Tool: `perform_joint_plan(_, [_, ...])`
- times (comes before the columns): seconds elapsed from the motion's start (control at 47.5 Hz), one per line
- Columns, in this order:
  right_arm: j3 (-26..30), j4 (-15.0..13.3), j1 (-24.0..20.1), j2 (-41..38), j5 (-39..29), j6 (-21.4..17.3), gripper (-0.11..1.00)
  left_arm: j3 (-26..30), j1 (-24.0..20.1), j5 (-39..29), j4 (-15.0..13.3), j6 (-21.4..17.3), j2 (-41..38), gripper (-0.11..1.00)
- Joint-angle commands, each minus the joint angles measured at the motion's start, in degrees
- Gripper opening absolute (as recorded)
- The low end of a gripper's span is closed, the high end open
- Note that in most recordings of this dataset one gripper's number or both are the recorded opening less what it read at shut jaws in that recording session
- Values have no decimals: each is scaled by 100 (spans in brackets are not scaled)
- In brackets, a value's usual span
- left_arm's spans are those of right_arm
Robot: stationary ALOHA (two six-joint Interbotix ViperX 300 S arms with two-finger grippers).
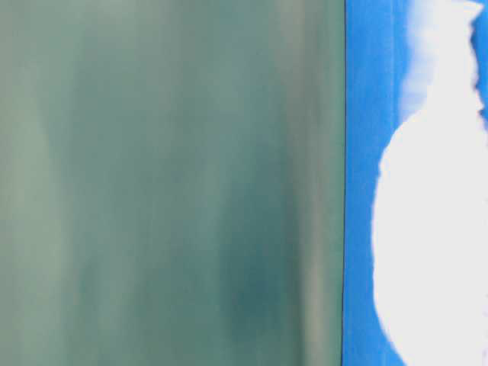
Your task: Lift the towel with both arms.
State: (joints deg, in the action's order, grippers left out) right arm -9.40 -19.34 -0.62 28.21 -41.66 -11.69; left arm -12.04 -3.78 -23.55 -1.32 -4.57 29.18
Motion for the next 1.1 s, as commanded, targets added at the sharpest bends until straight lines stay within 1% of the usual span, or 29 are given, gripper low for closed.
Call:
perform_joint_plan(0.0, [149, -18, 0, 35, 26, 0, 64, 105, -18, 62, 9, -9, 18, 93])
perform_joint_plan(0.126, [97, 0, 0, 35, 18, -35, 64, -26, -18, 62, 0, -9, 53, 93])
perform_joint_plan(0.253, [-255, 0, 0, 9, 53, -79, 64, -466, -18, 141, 9, 18, 62, 93])
perform_joint_plan(0.337, [-562, 9, 0, -35, 149, -185, 64, -932, -9, 396, 0, 35, 18, 93])
perform_joint_plan(0.548, [-1477, 9, 0, -176, 686, -677, 64, -1978, 18, 1151, 9, 35, -62, 93])
perform_joint_plan(0.843, [-2496, 18, 0, -536, 1600, -1116, 64, -2971, 18, 1907, 0, 44, -281, 93])
perform_joint_plan(1.075, [-2865, 18, 0, -993, 1969, -1266, 64, -3568, 9, 2628, -18, 53, -791, 93])
